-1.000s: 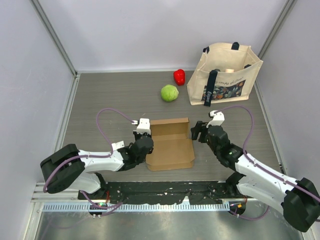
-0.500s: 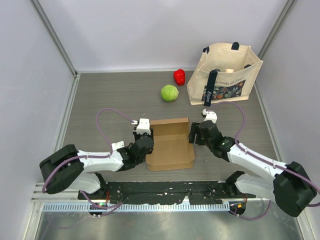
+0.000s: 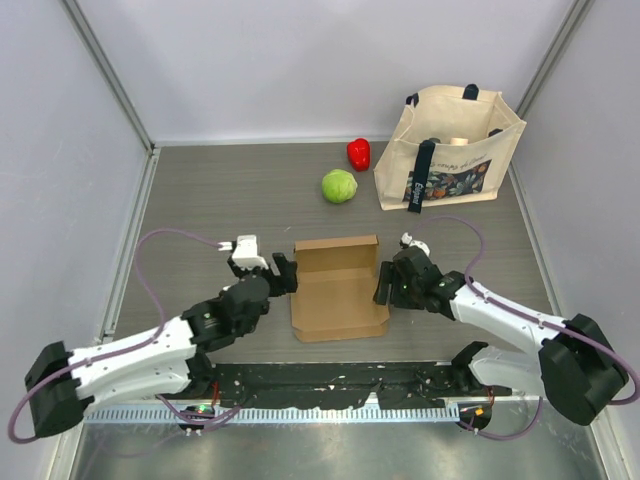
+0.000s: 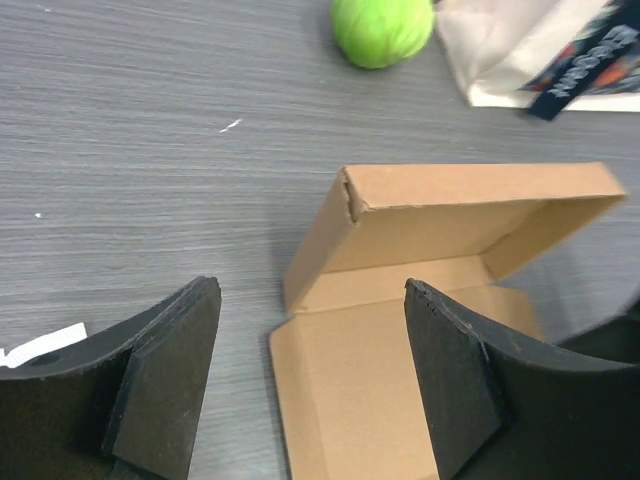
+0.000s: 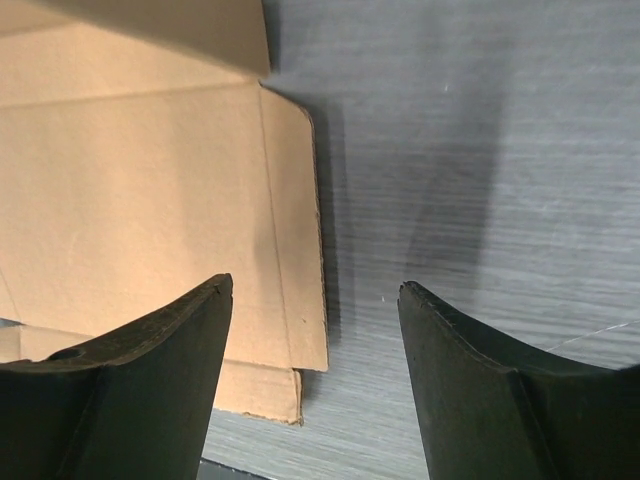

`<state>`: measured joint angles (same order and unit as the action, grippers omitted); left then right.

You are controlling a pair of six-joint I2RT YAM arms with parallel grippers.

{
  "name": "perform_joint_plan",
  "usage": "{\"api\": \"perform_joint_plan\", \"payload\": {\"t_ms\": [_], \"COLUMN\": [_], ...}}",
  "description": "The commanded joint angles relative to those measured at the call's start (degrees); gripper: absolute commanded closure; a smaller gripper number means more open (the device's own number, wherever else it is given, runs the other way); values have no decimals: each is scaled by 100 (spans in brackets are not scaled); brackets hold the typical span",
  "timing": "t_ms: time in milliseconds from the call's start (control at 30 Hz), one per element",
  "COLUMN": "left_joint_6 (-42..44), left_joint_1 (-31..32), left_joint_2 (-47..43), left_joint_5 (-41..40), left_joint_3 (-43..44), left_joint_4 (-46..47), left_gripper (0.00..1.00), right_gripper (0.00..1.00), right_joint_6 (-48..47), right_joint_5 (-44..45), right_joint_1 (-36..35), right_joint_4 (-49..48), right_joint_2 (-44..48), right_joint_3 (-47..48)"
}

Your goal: Fold the paper box

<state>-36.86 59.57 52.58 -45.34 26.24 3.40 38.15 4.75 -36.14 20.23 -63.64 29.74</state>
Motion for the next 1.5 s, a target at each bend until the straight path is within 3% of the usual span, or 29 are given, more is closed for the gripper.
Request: {"api": "perform_joint_plan", "payload": {"t_ms": [0, 167, 233, 300, 433, 567, 667, 700, 867, 1100, 1300, 1400, 1467], "left_joint_6": [-454, -235, -111, 151, 1039, 1716, 2138, 2252, 2999, 3580, 3808, 3914, 3976], "left_joint_1": [19, 28, 63, 281, 1151, 1618, 1821, 1943, 2322, 2849, 2981, 3043, 3104], "left_joint_2": [-1193, -1777, -1462, -1068, 205, 1129, 1727, 1860, 2800, 3996, 4445, 4735, 4832], "left_joint_5": [1189, 2896, 3677, 3909, 3323, 2813, 2724, 2654, 2250, 1565, 624, 229, -95], "left_joint_3": [-215, -234, -111, 161, 750, 1338, 1567, 1629, 2165, 2649, 2623, 2693, 2702], "left_joint_4": [-945, -920, -753, -744, -1007, -1157, -1078, -1087, -1438, -1843, -1562, -1544, -1492], "left_gripper": [25, 28, 28, 27, 27, 26, 20, 17, 6, 5, 14, 28, 43], "right_gripper": [30, 35, 36, 38, 43, 50, 62, 76, 99, 99, 99, 99, 99], "right_joint_6": [272, 377, 369, 360, 491, 763, 957, 1001, 1273, 1651, 1713, 1766, 1766], "right_joint_5": [-361, -405, -344, -361, -326, -335, -352, -344, -405, -1054, -1494, -1627, -1653], "right_joint_1": [19, 37, 46, 46, 81, 116, 142, 151, 230, 336, 441, 441, 450], "right_joint_4": [-10, -668, -801, -1054, -1495, -1890, -1979, -1970, -1953, -1961, -1979, -1988, -1962], "right_joint_2": [-140, -43, -87, -140, -132, 105, 378, 448, 659, 800, 739, 774, 844], "right_joint_3": [-169, -460, -530, -617, -864, -1145, -1303, -1356, -1427, -1462, -1427, -1409, -1383]}}
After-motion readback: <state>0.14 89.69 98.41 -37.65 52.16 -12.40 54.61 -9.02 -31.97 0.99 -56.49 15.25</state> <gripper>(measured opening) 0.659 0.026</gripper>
